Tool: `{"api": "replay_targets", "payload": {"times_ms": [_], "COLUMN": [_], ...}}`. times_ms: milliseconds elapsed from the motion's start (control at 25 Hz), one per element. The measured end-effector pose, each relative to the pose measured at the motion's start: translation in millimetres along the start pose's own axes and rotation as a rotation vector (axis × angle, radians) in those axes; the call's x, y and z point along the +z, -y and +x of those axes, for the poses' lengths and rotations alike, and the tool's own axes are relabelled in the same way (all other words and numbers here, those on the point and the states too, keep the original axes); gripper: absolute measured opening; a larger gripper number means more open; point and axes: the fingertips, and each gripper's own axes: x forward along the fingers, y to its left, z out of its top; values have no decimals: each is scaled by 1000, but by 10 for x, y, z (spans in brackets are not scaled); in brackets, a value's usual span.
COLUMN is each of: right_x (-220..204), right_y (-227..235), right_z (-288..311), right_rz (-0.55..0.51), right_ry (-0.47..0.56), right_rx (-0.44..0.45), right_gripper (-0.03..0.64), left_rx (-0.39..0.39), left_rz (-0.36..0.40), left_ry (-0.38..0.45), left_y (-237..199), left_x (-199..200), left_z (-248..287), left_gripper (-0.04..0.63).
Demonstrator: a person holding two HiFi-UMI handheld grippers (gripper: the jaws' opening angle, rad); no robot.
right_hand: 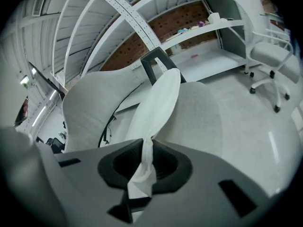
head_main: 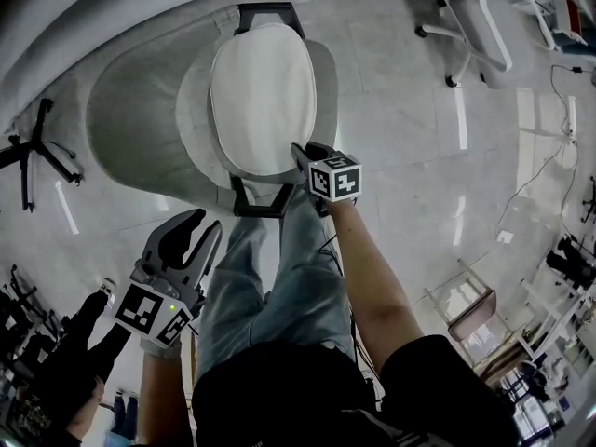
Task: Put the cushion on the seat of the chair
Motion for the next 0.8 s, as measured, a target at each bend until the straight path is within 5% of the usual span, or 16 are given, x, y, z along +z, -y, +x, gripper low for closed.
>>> {"api": "replay_targets", "payload": {"times_ms": [800], "right_x": [-555], "right_y": [676], "right_z": [274], "right_rz": [152], "right_ry": [-121], "right_rx": [-182], "right_gripper": [87], "left_rx": [34], "left_rz": [-49], "left_ry": [-29], "left_y": [9], "left_x": [-182], "left_z": [52], "left_gripper": [123]}}
